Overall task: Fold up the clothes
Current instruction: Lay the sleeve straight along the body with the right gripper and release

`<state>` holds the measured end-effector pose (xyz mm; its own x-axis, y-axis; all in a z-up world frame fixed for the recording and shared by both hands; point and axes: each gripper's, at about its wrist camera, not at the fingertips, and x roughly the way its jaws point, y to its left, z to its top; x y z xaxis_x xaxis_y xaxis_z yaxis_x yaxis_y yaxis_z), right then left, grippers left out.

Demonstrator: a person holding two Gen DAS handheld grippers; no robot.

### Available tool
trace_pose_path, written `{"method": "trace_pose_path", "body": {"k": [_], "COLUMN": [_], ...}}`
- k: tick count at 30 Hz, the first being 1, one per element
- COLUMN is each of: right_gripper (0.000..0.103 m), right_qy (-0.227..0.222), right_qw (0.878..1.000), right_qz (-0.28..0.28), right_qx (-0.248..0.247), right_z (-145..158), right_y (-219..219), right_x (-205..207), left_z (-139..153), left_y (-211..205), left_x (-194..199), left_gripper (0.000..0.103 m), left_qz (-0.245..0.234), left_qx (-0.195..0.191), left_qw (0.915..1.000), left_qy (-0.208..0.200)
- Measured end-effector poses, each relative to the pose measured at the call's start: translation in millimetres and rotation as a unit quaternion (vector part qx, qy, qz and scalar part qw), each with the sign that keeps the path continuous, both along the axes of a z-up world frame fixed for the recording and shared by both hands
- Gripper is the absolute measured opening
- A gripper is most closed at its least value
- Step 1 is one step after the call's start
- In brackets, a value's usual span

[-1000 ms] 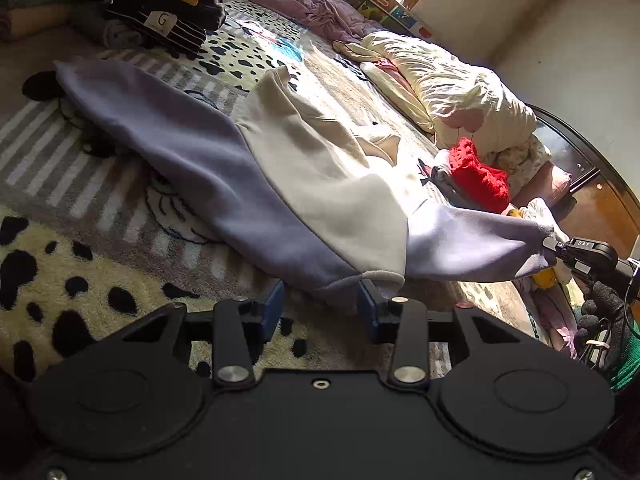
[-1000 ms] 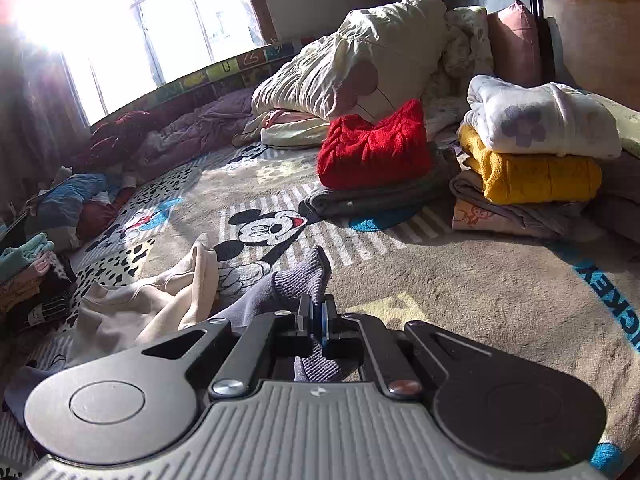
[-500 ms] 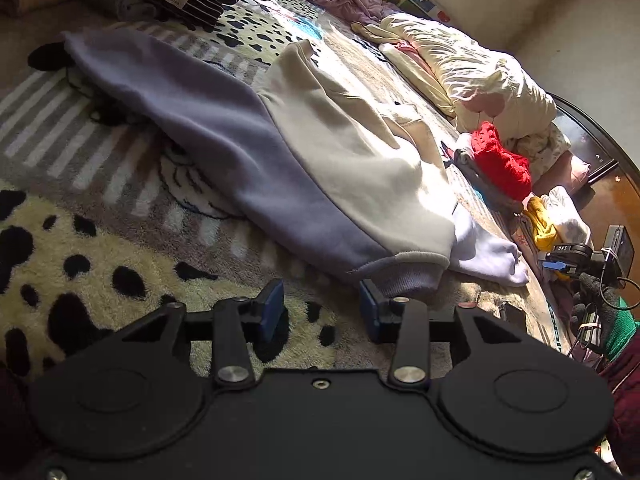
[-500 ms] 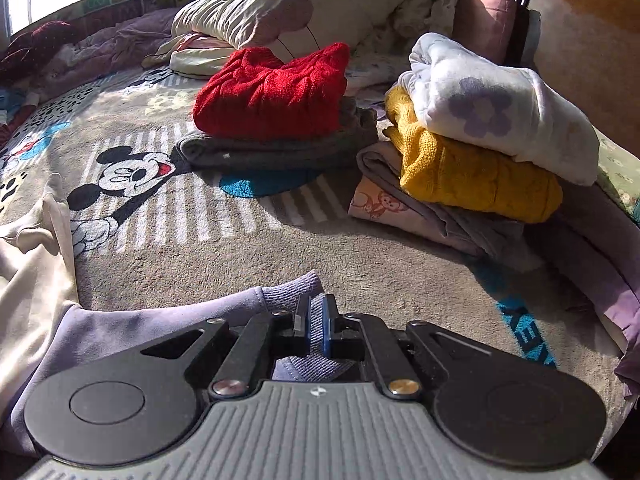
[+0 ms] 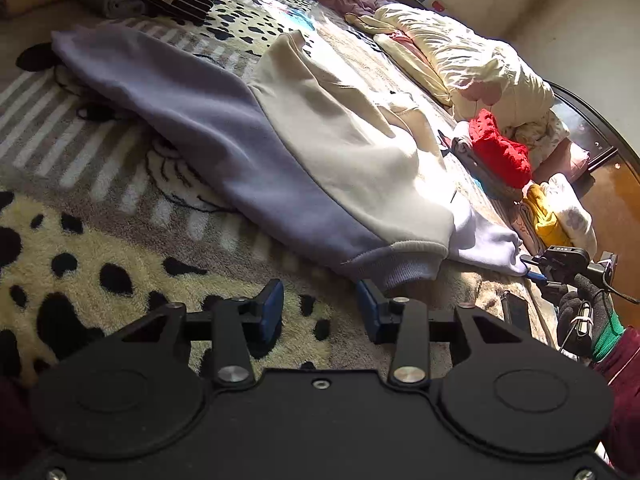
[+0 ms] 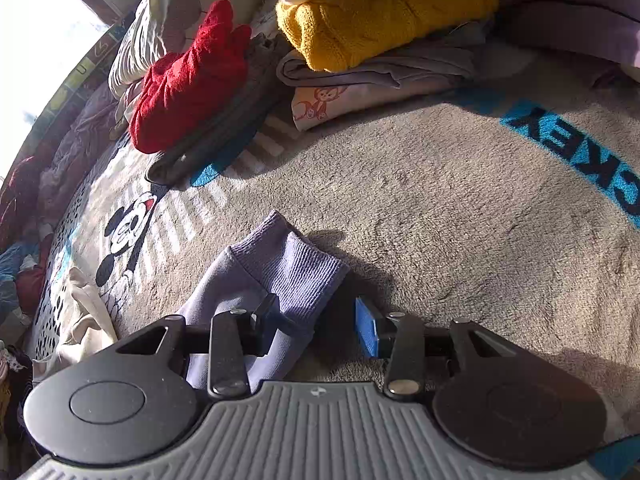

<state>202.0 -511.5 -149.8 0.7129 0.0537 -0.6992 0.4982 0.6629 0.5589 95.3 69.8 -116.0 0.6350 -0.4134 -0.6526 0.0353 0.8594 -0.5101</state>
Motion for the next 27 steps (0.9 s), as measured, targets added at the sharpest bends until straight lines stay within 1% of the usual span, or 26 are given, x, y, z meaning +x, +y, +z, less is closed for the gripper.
{"method": "trace_pose_path", "body": {"k": [1, 2, 3, 5, 6, 7, 8, 9, 10, 11, 12, 14, 15, 16, 17, 20, 22, 24, 27], "right_gripper": [0.01, 0.007, 0.007, 0.007, 0.006, 0.006, 0.006, 0.006, 0.006, 0.008, 0.012, 0.022, 0.037, 0.047, 0.048, 0.048, 0.048, 0.047, 0.047], "right_qy": [-0.009, -0.017, -0.025, -0.053, -0.066, -0.07, -0.065, -0.053, -0.03, -0.006, 0.019, 0.027, 0.018, 0.008, -0.005, -0.03, -0.039, -0.04, -0.047], "right_qw": [1.0, 1.0, 0.999, 0.999, 0.998, 0.997, 0.997, 0.997, 0.997, 0.997, 0.997, 0.994, 0.993, 0.992, 0.993, 0.994, 0.993, 0.99, 0.986], "right_qz": [0.001, 0.001, 0.002, -0.003, -0.01, -0.016, -0.021, -0.021, -0.015, -0.008, -0.001, 0.004, 0.004, 0.004, 0.016, 0.073, 0.111, 0.137, 0.15], "right_qx": [0.015, 0.02, 0.022, -0.003, -0.008, -0.017, -0.034, -0.061, -0.071, -0.076, -0.081, -0.102, -0.114, -0.125, -0.119, -0.072, -0.031, 0.01, 0.056], "right_z": [-3.1, -0.9, 2.6, 28.1, 41.2, 52.2, 60.0, 66.4, 66.0, 64.0, 62.1, 63.9, 67.3, 71.2, 73.0, 67.8, 55.4, 38.9, 13.5], "right_y": [0.1, 0.9, 2.0, -0.4, -6.0, -12.7, -17.4, -22.4, -24.9, -26.8, -28.6, -26.7, -20.5, -13.1, -4.5, 37.9, 73.3, 107.0, 148.0], "right_x": [1.9, 1.5, 0.6, -6.1, -9.5, -9.8, -8.0, -1.9, 5.6, 13.3, 20.9, 21.4, 15.3, 7.9, 0.2, -21.2, -36.6, -48.6, -60.1], "left_z": [0.6, 1.8, 3.4, 4.9, 4.4, 2.5, 0.6, -1.5, -3.3, -3.9, -4.4, -5.4, -6.7, -7.9, -9.4, -16.4, -24.6, -32.7, -41.5], "left_y": [0.2, 0.5, 1.2, 2.6, 3.0, 3.0, 2.8, 2.0, 1.2, 0.5, -0.2, -0.1, 0.6, 1.4, 2.2, 5.5, 8.0, 8.7, 5.4], "left_x": [1.0, 1.3, 1.3, 0.9, 0.8, 1.1, 1.4, 1.4, 1.4, 0.8, 0.3, -0.6, -0.4, -0.2, 0.2, 4.6, 8.9, 11.9, 13.9], "left_gripper": [0.04, 0.04, 0.04, 0.04, 0.04, 0.04, 0.04, 0.04, 0.04, 0.04, 0.04, 0.04, 0.041, 0.043, 0.044, 0.044, 0.044, 0.044, 0.044], "left_qz": [0.002, 0.004, 0.005, 0.007, 0.007, 0.007, 0.007, 0.007, 0.007, 0.008, 0.008, 0.013, 0.017, 0.021, 0.025, 0.041, 0.058, 0.072, 0.085], "left_qx": [0.0, 0.001, 0.002, 0.003, 0.004, 0.006, 0.007, 0.007, 0.007, 0.005, 0.004, 0.001, -0.003, -0.007, -0.012, -0.046, -0.092, -0.131, -0.165], "left_qw": [1.0, 1.0, 1.0, 1.0, 1.0, 1.0, 1.0, 0.9999, 0.9999, 0.9999, 0.9999, 0.9999, 0.9998, 0.9997, 0.9995, 0.9979, 0.9936, 0.9881, 0.9817], "left_qy": [0.0, -0.001, -0.004, -0.006, -0.005, -0.002, 0.001, 0.004, 0.007, 0.007, 0.007, 0.008, 0.01, 0.012, 0.014, 0.02, 0.029, 0.038, 0.041]}}
